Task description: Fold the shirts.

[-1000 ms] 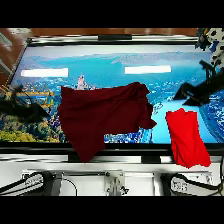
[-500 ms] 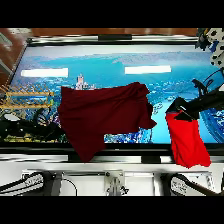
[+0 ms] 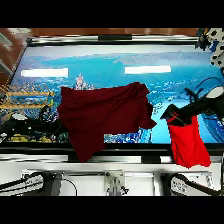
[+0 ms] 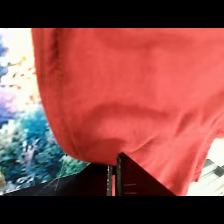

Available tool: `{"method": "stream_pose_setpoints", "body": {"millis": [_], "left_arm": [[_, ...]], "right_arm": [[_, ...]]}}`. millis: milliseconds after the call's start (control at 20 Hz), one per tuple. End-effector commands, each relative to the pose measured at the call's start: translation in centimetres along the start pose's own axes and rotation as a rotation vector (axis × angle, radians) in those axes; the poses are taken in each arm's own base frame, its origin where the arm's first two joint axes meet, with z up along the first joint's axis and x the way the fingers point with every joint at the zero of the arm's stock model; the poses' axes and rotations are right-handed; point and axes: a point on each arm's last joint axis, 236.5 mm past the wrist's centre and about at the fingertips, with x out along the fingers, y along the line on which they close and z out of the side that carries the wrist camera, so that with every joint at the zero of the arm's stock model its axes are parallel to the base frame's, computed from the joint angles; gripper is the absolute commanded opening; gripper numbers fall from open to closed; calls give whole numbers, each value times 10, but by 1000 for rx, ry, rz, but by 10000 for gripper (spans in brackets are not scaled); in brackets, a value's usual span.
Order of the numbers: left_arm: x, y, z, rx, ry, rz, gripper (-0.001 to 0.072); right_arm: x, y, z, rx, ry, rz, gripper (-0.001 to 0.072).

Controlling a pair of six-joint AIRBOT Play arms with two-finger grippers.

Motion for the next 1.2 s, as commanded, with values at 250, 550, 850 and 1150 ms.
{"method": "stream_pose_setpoints", "body": {"millis": [250,550,850,1150], "left_arm": [[-23,-30,-1,96,-57,-35,30],[-36,-44,1,137,-73,-48,31],[-86,-92,50,270,-192,-61,29],[-313,-289,94,808,-786,-28,29]], "right_arm": [[67,-10,21,47,26,25,586],[90,-14,36,83,8,33,569],[74,41,68,-50,-108,183,71],[-187,187,88,-627,-741,169,71]]}}
